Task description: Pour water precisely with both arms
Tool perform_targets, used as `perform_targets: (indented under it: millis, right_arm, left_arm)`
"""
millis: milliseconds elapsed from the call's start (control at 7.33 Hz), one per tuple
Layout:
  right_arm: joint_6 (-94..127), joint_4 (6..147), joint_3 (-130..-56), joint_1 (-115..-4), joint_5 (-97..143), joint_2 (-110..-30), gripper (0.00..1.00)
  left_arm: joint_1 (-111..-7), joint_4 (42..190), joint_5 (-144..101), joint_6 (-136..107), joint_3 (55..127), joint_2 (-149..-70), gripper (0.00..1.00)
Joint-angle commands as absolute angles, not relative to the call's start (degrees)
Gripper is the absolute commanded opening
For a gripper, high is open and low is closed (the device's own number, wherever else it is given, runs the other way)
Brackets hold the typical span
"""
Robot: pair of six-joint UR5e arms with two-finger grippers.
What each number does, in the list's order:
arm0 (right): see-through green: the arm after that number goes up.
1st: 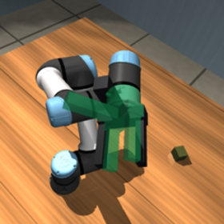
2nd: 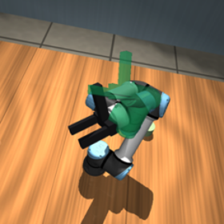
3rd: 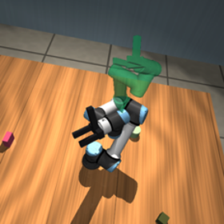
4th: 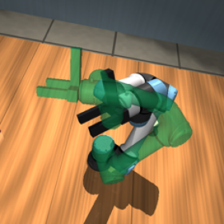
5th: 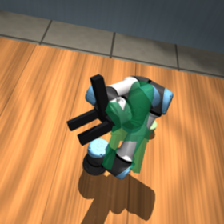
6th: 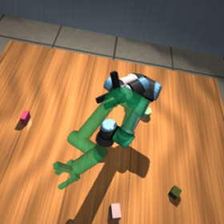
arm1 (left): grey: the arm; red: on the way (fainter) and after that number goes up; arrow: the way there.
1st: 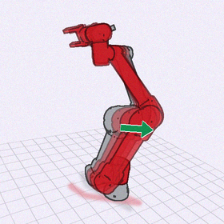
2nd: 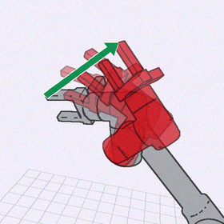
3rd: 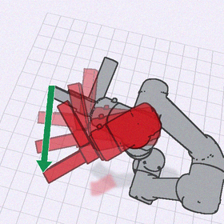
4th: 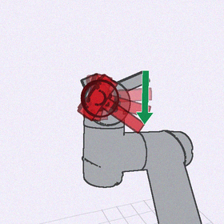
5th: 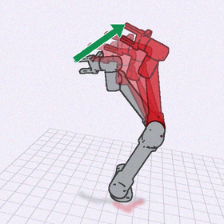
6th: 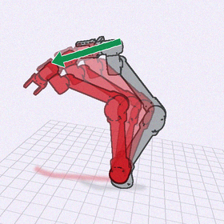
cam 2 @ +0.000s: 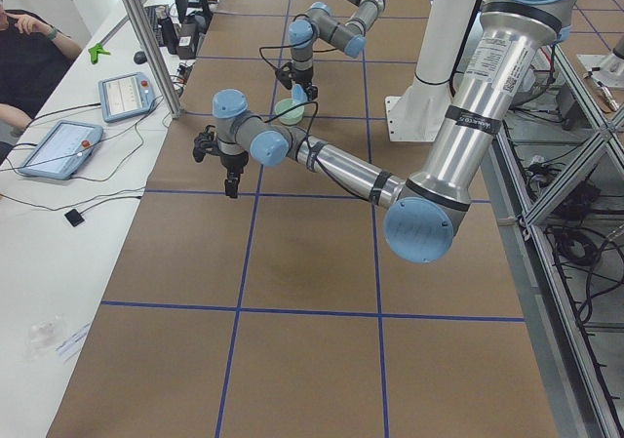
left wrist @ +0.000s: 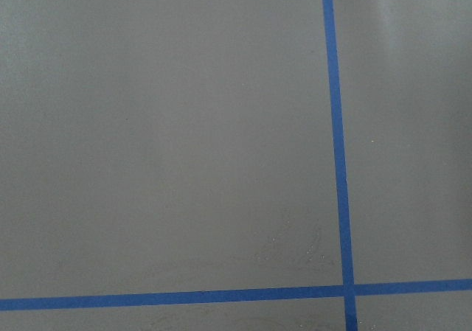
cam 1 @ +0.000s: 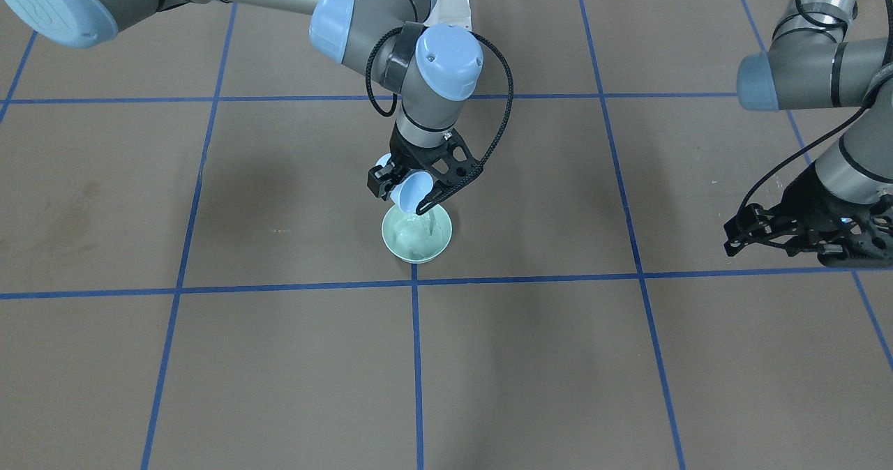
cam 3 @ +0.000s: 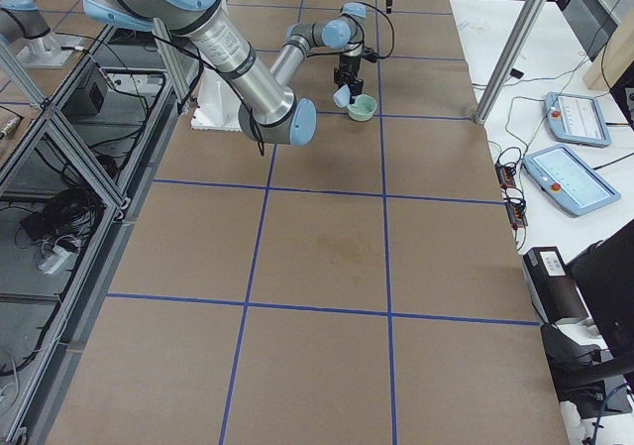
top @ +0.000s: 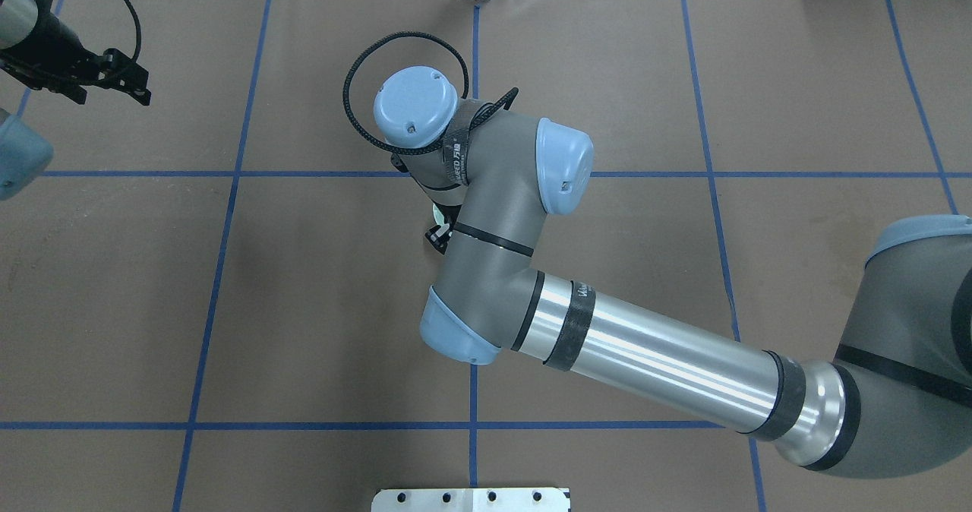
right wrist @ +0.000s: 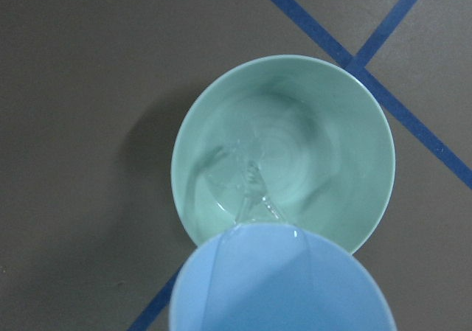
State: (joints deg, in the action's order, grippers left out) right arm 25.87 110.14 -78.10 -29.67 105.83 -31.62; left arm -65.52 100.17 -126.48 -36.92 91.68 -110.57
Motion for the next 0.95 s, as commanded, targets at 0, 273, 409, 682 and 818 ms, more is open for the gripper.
perform_targets:
  millis: [0,273,409,682,818]
  right_arm:
    - [24.88,112.93,-77.52,-29.88,105.91,-31.03,0.00]
    - [23.48,115.13,-75.34,-29.97,105.82,-29.72,0.00]
    - [21.99,116.09,-73.15,-30.06,105.82,-27.88,0.00]
    - [21.88,116.02,-73.12,-30.23,105.91,-27.51,0.00]
    - [21.97,115.58,-73.65,-30.23,105.82,-27.77,0.00]
  left_arm:
    - [-65.74,100.02,-126.47,-36.91,91.67,-110.57,1.00]
    - [-65.74,100.02,-126.47,-37.00,91.76,-110.57,1.00]
    - [-65.83,100.02,-126.47,-37.00,91.76,-110.65,1.00]
    - [-65.74,99.93,-126.47,-37.00,91.76,-110.65,1.00]
    - [-65.74,99.93,-126.47,-37.00,91.84,-110.74,1.00]
